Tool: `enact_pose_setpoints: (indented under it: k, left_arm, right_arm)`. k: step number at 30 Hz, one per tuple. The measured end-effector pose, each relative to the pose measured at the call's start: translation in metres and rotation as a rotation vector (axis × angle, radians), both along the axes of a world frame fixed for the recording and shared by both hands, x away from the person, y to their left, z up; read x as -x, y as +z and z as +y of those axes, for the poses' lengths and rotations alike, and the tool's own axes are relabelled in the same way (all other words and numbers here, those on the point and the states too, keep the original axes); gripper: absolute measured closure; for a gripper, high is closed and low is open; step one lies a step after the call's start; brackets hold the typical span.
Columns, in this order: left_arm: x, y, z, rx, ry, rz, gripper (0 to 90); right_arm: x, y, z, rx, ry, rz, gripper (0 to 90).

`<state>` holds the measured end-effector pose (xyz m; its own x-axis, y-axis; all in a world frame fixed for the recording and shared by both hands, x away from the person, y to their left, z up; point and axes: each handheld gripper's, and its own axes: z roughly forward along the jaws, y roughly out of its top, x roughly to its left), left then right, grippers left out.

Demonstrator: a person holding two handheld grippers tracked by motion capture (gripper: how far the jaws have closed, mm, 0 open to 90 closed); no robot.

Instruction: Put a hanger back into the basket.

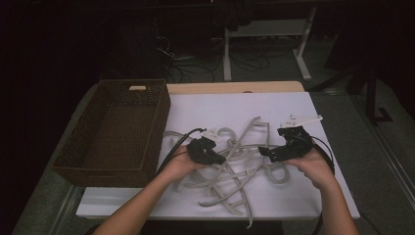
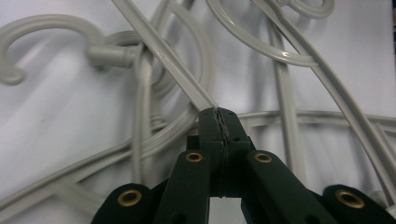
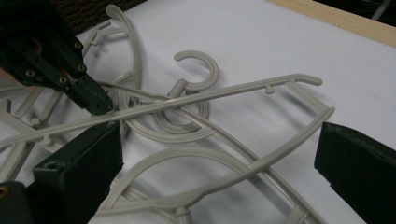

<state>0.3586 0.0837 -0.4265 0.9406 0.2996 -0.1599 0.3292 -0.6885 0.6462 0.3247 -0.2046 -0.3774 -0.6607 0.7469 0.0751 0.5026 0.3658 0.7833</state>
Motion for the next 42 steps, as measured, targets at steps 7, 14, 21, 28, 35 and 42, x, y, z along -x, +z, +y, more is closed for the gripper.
enact_pose_setpoints:
  k: [7, 14, 21, 28, 35, 42]
  left_arm:
    - [0.001, -0.003, -0.002, -0.011, 0.014, -0.018, 78.4]
    - [-0.006, 0.009, 0.015, 0.037, 0.065, -0.042, 57.5]
    - [-0.010, 0.015, 0.030, 0.068, 0.103, -0.065, 39.4]
    - [-0.012, 0.016, 0.038, 0.090, 0.125, -0.064, 26.9]
    - [-0.009, 0.013, 0.040, 0.083, 0.137, -0.063, 15.4]
    - [-0.009, 0.013, 0.043, 0.093, 0.145, -0.059, 15.1]
  right_arm:
    - [-0.002, -0.004, -0.001, 0.011, -0.020, 0.012, 0.7]
    - [-0.011, -0.012, -0.008, 0.012, -0.113, 0.048, 7.7]
    - [-0.032, -0.027, -0.012, 0.071, -0.265, 0.098, 19.8]
    - [-0.057, -0.042, -0.013, 0.079, -0.347, 0.178, 35.5]
    - [-0.075, -0.052, -0.011, 0.114, -0.396, 0.240, 49.1]
    - [-0.083, -0.056, -0.013, 0.108, -0.404, 0.273, 61.5]
